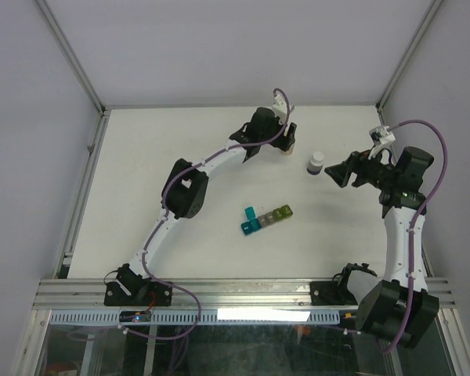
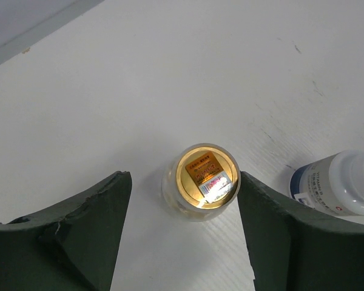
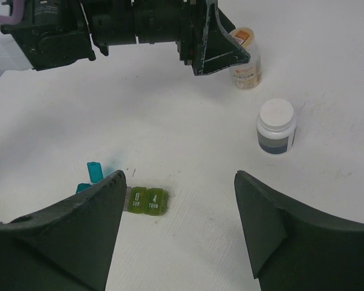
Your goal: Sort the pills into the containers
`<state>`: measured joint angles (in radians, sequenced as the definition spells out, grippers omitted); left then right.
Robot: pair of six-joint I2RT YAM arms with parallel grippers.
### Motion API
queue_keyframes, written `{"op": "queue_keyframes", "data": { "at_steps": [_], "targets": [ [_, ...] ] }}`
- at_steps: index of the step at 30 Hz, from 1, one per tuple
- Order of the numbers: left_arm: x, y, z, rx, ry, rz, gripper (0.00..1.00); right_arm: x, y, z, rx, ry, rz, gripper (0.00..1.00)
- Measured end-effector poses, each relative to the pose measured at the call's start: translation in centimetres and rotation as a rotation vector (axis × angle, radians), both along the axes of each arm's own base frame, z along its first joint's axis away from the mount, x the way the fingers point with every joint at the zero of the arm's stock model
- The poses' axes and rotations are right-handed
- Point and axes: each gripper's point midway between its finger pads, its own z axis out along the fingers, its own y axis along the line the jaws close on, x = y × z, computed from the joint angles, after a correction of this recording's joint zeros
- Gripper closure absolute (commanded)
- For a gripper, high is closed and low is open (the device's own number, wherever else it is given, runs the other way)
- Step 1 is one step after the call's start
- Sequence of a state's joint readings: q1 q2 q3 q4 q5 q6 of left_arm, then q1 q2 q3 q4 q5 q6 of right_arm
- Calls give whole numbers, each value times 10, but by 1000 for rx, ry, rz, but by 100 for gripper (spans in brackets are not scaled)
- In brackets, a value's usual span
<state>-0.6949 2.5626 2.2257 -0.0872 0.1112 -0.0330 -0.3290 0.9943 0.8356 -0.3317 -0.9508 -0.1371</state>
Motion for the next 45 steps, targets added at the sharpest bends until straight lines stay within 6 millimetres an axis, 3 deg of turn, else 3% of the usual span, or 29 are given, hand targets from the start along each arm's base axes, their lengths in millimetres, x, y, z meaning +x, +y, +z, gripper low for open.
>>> {"op": "queue_keyframes", "data": {
  "at_steps": [5,8,9,11,15,18,22,25,28,31,33,39,45],
  "targets": [
    [1,-5,-27,17,20,-4,38,0,1,0,1,-5,5,25],
    [-2,-10,-41,28,29,-10,58,0,1,-3,4,-1,8,25],
    [-1,-11,-43,29,28,-9,69,-1,1,-4,5,0,8,25],
    [-3,-14,-42,21,28,-12,81,-1,1,-4,5,-1,9,25],
    [-6,-13,-42,23,26,-18,97,-3,5,-3,4,-17,39,25],
    [-29,2,-39,38,59,-36,100,-7,11,-4,-10,-49,98,24],
    [-81,32,-6,-3,89,-85,100,-13,26,-3,-77,-144,220,17],
    [-121,46,56,-140,35,-148,100,-20,51,-1,-150,-259,370,15],
    [-149,54,120,-314,-56,-198,100,-29,73,3,-182,-362,509,15],
    [-169,59,162,-488,-115,-230,100,-26,81,7,-211,-414,552,15],
    [-174,59,166,-558,-94,-234,100,-21,82,8,-234,-427,541,15],
    [-180,44,140,-673,99,-208,100,-2,87,9,-317,-476,493,14],
    [-196,25,133,-712,189,-178,100,15,93,-10,-379,-462,431,14]
  ]
}}
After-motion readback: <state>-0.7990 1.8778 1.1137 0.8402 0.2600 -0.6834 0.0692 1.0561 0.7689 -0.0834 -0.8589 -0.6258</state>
